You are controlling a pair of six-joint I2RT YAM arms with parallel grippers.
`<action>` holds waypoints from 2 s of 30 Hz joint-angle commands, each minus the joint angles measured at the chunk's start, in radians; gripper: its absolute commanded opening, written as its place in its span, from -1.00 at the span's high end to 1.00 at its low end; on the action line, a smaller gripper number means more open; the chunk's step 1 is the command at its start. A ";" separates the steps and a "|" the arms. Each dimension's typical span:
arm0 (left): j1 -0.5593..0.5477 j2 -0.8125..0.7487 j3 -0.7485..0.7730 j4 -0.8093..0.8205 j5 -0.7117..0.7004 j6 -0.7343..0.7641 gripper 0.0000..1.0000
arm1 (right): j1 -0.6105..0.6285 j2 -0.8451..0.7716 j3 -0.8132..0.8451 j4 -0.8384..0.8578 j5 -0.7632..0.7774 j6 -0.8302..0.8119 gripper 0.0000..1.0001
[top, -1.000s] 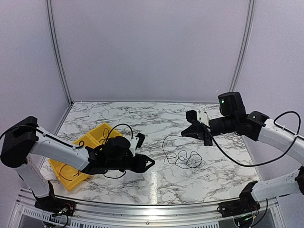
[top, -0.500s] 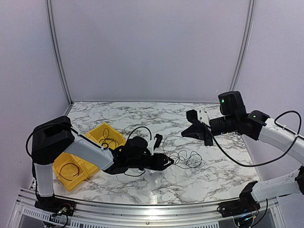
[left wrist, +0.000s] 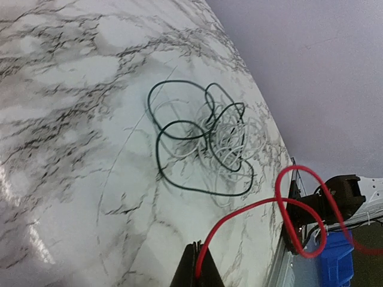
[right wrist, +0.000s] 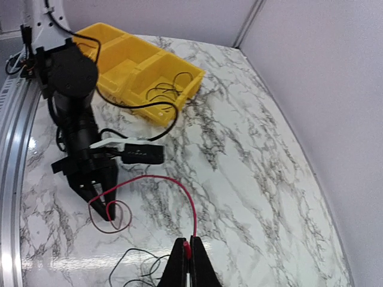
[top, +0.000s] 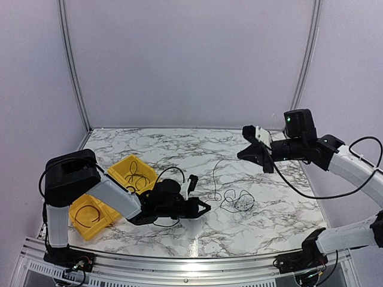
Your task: Untangle the cables
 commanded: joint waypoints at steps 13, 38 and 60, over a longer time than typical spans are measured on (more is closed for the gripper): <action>-0.024 -0.008 -0.180 0.058 -0.037 -0.103 1.00 | -0.091 0.003 0.289 0.164 0.456 0.112 1.00; -0.041 -0.091 -0.275 0.105 -0.073 0.013 0.46 | -0.149 -0.004 0.255 0.150 0.281 0.160 1.00; -0.110 -0.280 -0.136 0.048 -0.278 0.272 -0.29 | 0.016 0.033 0.073 0.034 -0.116 0.094 1.00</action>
